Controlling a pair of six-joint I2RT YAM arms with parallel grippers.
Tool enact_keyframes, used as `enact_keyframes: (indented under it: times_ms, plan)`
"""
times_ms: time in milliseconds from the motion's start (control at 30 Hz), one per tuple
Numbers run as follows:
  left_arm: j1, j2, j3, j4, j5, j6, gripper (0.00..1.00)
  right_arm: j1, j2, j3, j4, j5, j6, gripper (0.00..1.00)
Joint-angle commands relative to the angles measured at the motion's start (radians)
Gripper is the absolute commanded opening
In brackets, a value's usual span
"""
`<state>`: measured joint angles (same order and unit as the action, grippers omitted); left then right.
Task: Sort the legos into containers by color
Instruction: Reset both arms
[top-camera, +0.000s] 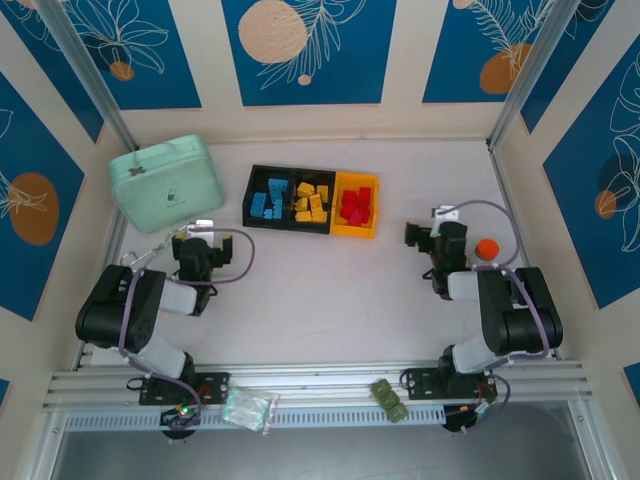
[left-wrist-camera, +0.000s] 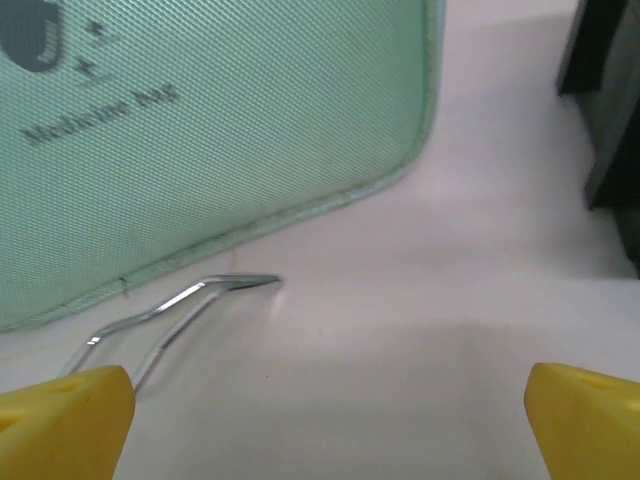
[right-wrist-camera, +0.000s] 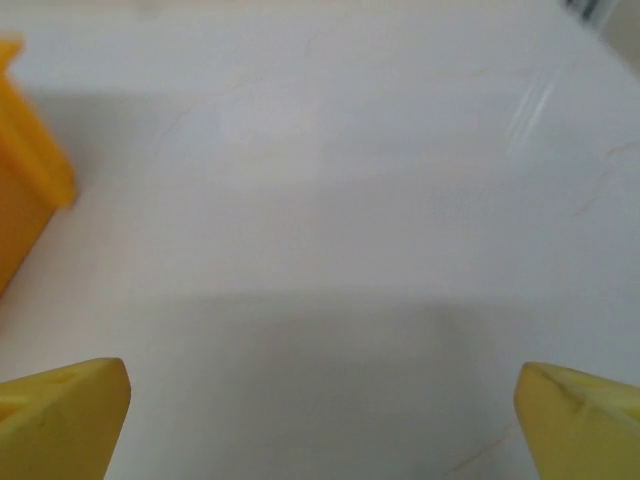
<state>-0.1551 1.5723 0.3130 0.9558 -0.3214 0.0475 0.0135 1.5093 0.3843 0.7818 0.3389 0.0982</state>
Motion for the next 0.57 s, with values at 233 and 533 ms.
enact_keyframes:
  times_ms: [233,533]
  plan:
    - [0.037,0.0,0.045,0.031,0.047,-0.012,0.99,0.023,0.014,0.014,0.065,-0.064,0.033,0.99]
    - [0.027,0.001,0.035,0.055,0.038,-0.001,0.99,0.017,0.014,0.018,0.058,-0.092,0.029,0.99]
